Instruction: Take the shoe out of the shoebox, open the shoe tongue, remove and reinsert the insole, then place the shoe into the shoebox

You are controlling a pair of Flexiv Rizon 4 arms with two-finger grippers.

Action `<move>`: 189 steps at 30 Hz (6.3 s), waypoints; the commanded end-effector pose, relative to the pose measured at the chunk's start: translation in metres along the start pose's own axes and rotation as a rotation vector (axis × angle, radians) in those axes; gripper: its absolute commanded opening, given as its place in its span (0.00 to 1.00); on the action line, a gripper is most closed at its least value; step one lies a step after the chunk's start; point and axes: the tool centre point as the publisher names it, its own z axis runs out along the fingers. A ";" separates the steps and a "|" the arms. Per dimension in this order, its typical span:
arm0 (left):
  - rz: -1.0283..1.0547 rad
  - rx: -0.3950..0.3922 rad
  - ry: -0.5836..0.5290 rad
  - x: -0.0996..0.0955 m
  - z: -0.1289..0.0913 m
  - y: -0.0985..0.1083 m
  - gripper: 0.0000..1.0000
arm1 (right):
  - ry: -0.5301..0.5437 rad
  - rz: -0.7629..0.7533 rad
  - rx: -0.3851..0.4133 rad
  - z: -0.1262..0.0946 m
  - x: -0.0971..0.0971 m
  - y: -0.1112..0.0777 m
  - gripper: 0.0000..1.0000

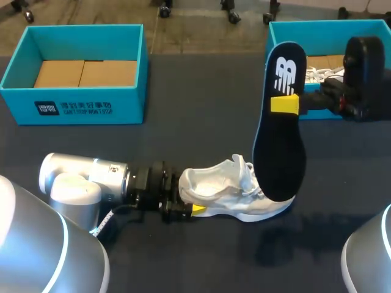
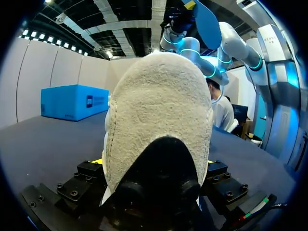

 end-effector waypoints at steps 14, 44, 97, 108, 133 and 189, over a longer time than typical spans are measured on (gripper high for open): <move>-0.007 -0.092 -0.003 0.011 -0.025 -0.007 1.00 | 0.000 0.000 0.000 0.002 -0.001 0.000 0.00; 0.015 -0.621 0.065 0.021 -0.071 -0.020 1.00 | 0.000 0.000 0.000 0.002 -0.001 0.000 0.00; 0.033 -1.301 -0.179 0.016 -0.072 -0.073 1.00 | 0.000 0.000 0.000 0.002 -0.001 0.000 0.00; 0.083 -1.293 -0.193 -0.005 -0.048 -0.103 1.00 | 0.000 0.000 0.000 0.002 -0.001 0.000 0.00; -0.009 -1.247 -0.216 -0.029 0.012 -0.053 0.76 | 0.000 0.000 0.000 0.002 -0.001 0.000 0.00; 0.714 -1.143 0.582 -0.061 -0.027 -0.113 0.00 | 0.000 0.000 0.000 0.002 -0.001 0.000 0.00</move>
